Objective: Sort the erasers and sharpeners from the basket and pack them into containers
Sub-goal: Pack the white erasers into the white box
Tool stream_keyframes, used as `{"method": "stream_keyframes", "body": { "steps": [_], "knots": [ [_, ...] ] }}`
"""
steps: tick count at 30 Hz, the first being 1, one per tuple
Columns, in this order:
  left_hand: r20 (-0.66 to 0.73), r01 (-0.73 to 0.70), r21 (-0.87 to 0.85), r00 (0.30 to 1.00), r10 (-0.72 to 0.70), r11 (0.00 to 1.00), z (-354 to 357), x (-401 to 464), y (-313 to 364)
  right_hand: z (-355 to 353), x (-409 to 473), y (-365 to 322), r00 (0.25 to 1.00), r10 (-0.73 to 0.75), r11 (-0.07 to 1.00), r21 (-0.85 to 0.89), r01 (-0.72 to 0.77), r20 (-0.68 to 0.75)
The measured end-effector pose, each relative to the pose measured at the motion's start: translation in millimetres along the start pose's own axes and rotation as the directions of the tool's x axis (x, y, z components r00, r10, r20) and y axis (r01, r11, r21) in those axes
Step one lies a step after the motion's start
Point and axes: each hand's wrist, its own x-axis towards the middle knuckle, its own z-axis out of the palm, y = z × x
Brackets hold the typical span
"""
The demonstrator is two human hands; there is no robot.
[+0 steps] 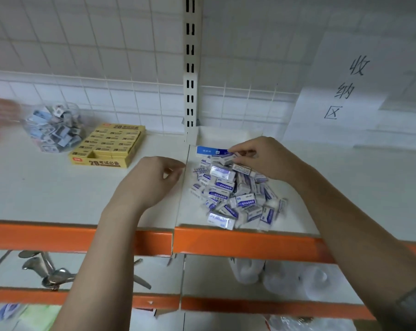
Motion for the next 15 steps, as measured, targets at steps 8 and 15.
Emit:
{"method": "stream_keyframes", "body": {
  "steps": [8,15],
  "knots": [
    [0.13,-0.19,-0.065,0.972,0.197,0.98,-3,46,25,-2,-19,2,0.93,0.102,0.979,0.2,-0.032,-0.353],
    [0.384,-0.248,0.057,0.9,0.208,0.967,6,76,52,2,-57,-3,0.822,0.258,0.913,0.407,-0.036,-0.507]
  ]
}}
